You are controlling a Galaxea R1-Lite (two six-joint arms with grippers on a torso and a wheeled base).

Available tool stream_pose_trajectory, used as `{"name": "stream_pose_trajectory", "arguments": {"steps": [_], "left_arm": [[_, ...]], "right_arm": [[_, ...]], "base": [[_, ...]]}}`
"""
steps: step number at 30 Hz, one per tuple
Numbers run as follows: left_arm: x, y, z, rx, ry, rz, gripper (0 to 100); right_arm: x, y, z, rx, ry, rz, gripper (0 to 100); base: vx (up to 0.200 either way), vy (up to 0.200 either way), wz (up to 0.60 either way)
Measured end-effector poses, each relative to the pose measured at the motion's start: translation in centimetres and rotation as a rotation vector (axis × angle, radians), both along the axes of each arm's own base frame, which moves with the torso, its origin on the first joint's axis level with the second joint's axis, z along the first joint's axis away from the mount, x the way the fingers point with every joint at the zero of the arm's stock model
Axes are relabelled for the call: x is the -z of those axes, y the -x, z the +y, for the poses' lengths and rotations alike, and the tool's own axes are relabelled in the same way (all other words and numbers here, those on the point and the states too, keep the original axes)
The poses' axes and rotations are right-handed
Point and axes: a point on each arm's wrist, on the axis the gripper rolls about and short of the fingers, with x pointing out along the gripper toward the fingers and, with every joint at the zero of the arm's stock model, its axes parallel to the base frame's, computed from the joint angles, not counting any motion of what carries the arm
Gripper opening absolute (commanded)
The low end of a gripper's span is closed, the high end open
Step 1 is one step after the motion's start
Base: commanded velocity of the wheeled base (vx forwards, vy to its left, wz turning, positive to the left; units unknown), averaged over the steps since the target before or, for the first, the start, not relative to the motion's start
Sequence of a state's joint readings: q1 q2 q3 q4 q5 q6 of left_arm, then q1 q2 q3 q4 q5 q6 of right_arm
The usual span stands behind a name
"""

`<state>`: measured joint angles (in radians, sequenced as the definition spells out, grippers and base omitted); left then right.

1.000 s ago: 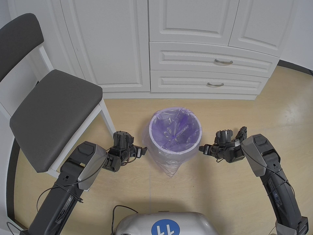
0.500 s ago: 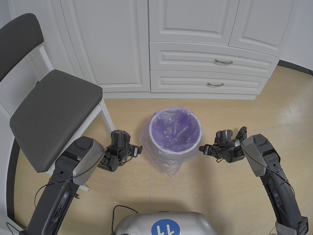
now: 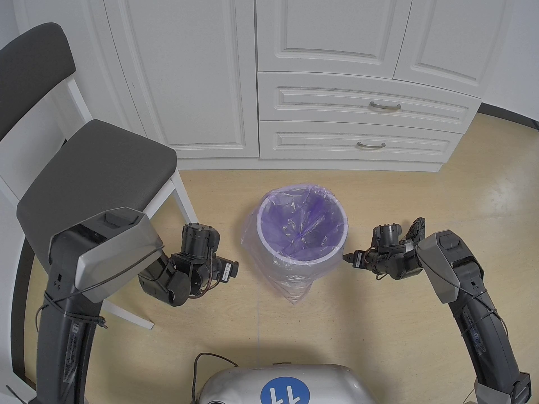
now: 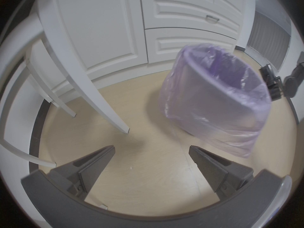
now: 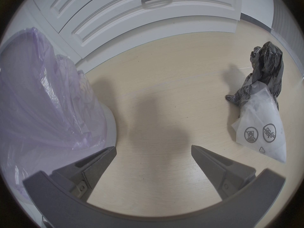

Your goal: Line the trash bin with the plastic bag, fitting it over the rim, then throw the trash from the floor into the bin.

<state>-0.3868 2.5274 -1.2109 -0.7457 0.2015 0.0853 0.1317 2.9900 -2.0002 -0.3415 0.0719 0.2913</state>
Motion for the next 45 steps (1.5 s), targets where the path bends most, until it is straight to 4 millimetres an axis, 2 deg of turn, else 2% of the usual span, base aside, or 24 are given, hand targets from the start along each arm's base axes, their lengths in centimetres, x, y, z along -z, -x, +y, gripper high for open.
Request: {"name": "stream_pose_trajectory", "arguments": {"steps": [1, 3, 11, 18, 24, 28, 35, 39, 45], "left_arm": [[-1.0, 1.3, -0.3, 0.014, 0.002, -0.011, 100], [-1.5, 2.1, -0.5, 0.023, 0.005, -0.022, 100], [-5.4, 7.6, -2.7, 0.108, 0.111, -0.17, 100], [-5.8, 10.9, -3.3, 0.143, 0.226, -0.245, 100], [-4.3, 11.3, -3.0, 0.139, 0.271, -0.28, 100], [-2.3, 11.4, -2.5, 0.114, 0.289, -0.246, 100], [-0.5, 11.8, -2.0, 0.087, 0.292, -0.181, 100], [-0.1, 11.8, -1.9, 0.08, 0.295, -0.17, 100], [0.7, 11.4, -2.1, 0.074, 0.299, -0.163, 100]], "right_arm": [[0.0, 0.0, -0.1, -0.003, 0.007, 0.001, 100], [0.0, 0.0, -0.1, -0.004, 0.011, 0.002, 100], [0.2, 0.1, -0.2, -0.012, 0.03, 0.013, 100], [0.2, 0.1, -0.3, -0.034, 0.069, 0.016, 100], [0.5, 0.3, -0.4, -0.018, 0.12, 0.042, 100], [0.4, 0.3, -0.6, -0.003, 0.174, 0.039, 100], [-1.8, -0.4, 0.3, -0.114, 0.092, -0.143, 100], [-2.2, 0.8, 1.3, -0.217, 0.036, -0.129, 100], [-2.7, 4.2, 2.7, -0.417, -0.035, -0.052, 100]], "base": [[0.0, 0.0, 0.0], [0.0, 0.0, 0.0], [0.0, 0.0, 0.0], [0.0, 0.0, 0.0], [0.0, 0.0, 0.0], [0.0, 0.0, 0.0], [0.0, 0.0, 0.0], [0.0, 0.0, 0.0], [0.0, 0.0, 0.0]]}}
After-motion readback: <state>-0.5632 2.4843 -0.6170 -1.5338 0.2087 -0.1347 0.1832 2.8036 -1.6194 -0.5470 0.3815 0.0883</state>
